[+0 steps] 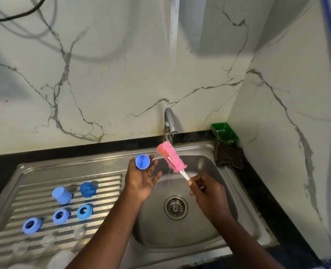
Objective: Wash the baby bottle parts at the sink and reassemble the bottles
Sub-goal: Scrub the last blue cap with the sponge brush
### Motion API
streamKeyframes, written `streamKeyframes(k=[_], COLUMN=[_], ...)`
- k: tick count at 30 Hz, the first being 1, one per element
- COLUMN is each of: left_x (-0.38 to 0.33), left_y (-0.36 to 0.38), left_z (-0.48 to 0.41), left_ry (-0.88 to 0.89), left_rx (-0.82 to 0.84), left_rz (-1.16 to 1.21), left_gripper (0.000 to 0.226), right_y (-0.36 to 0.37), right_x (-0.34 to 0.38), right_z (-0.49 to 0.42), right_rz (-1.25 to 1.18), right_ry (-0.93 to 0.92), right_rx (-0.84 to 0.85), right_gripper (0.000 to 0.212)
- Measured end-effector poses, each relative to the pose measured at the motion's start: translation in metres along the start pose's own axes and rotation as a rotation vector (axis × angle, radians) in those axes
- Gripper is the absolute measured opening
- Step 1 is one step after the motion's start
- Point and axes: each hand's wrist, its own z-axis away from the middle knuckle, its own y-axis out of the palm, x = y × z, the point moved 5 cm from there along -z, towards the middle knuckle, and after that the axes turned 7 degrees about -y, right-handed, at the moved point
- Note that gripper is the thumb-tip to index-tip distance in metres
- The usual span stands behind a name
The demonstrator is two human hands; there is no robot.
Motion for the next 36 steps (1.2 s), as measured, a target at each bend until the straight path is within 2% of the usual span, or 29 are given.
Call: streamKeyframes(k=[3, 9, 13, 15, 17, 20, 21, 23, 25, 27, 29, 32, 35, 36], left_x=[0.002, 0.012, 0.011, 0.014, 0.023, 0.039, 0.04, 0.037, 0.034, 0.034, 0.035, 0.038, 0.032, 0.03], left_y=[-0.002, 0.02, 0.032, 0.038, 0.048, 0.06, 0.062, 0.062, 0.063, 0.065, 0.066, 0.068, 0.072, 0.074], left_z=[0.004, 0.016, 0.027, 0.03, 0.036, 0.044, 0.046, 0.047, 0.047, 0.048, 0.05, 0.052, 0.052, 0.051], left_ry=[0.034, 0.126, 0.286, 0.308, 0.3, 0.212, 0.202, 0.23, 0.234, 0.224, 0.22, 0.24, 0.264, 0.267], left_rx=[-0.027, -0.01, 0.011, 0.015, 0.038, 0.111, 0.114, 0.092, 0.089, 0.102, 0.079, 0.014, 0.011, 0.021], left_rz=[0.018, -0.066, -0.178, -0.231, -0.271, -0.279, -0.261, -0.245, -0.237, -0.22, -0.231, -0.268, -0.237, -0.223], left_gripper=[0.056, 0.052, 0.051, 0.048, 0.036, 0.026, 0.032, 0.05, 0.056, 0.047, 0.038, 0.048, 0.057, 0.057], right_y=[-0.009, -0.009, -0.025, -0.033, -0.035, -0.033, -0.034, -0.039, -0.045, -0.052, -0.053, -0.048, -0.043, -0.044], right_x=[-0.002, -0.007, -0.009, -0.002, 0.005, 0.01, 0.01, 0.008, 0.007, 0.006, 0.004, 0.002, 0.005, 0.005], right_z=[0.001, -0.002, -0.01, -0.013, -0.014, -0.018, -0.02, -0.023, -0.026, -0.027, -0.03, -0.033, -0.034, -0.035], right_rz=[0.048, 0.239, 0.413, 0.52, 0.571, 0.469, 0.393, 0.304, 0.326, 0.419, 0.482, 0.4, 0.319, 0.29], right_ry=[-0.029, -0.085, -0.107, -0.153, -0.217, -0.243, -0.228, -0.208, -0.231, -0.251, -0.231, -0.155, -0.27, -0.29], right_rx=[0.039, 0.269, 0.309, 0.311, 0.297, 0.291, 0.282, 0.275, 0.249, 0.217, 0.241, 0.31, 0.237, 0.214], right_gripper=[0.019, 0.022, 0.015, 0.017, 0.021, 0.018, 0.017, 0.026, 0.024, 0.016, 0.021, 0.028, 0.012, 0.015])
